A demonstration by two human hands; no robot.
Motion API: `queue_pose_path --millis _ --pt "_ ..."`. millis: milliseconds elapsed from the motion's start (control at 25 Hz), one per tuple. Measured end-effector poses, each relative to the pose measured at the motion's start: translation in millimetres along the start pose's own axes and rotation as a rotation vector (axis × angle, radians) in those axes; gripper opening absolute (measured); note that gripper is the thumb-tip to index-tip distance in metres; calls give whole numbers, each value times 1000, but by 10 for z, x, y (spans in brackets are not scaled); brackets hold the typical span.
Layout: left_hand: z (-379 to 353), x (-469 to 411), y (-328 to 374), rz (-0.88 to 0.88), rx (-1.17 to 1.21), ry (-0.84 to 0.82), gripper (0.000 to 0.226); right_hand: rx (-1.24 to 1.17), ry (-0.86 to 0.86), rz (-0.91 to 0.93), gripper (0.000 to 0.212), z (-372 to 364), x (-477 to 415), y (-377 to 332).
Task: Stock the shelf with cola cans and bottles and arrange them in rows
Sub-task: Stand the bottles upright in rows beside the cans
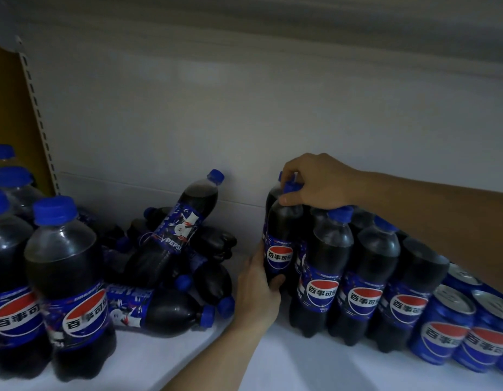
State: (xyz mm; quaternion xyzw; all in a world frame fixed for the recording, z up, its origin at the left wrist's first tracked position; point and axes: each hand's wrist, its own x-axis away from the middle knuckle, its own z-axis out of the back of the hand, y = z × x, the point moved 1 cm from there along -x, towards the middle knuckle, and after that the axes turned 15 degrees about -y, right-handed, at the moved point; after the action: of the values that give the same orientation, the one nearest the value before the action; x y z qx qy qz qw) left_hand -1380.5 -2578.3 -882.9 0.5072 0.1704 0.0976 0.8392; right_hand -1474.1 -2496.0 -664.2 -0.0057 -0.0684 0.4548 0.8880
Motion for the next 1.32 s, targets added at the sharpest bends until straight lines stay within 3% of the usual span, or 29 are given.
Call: queue_pose_path --millis 480,600,720,800,920,1000,1080,1200,1320 --pt "56 65 173 68 33 -132 87 66 -5 -26 40 -57 50 -102" --pt "403 178 567 -125 -85 -7 84 70 58 -25 45 -61 118 -152" --pt "971 275 666 -247 -306 329 73 68 296 27 37 -42 264 -300" --pt "1248 246 480 -100 -392 462 72 66 368 114 33 -98 370 -463" --pt "1323 226 219 220 -603 339 91 195 344 191 36 -291 518 -670" --pt "1314 215 119 261 -679 341 96 246 329 216 39 -338 594 -711" --pt "1345 225 110 195 -598 425 91 232 350 236 37 -300 645 -682" --pt "1382 289 273 -43 -321 542 85 63 344 278 36 -131 694 -615" --pt "1324 484 641 -327 58 397 79 -279 326 285 53 135 689 -597"
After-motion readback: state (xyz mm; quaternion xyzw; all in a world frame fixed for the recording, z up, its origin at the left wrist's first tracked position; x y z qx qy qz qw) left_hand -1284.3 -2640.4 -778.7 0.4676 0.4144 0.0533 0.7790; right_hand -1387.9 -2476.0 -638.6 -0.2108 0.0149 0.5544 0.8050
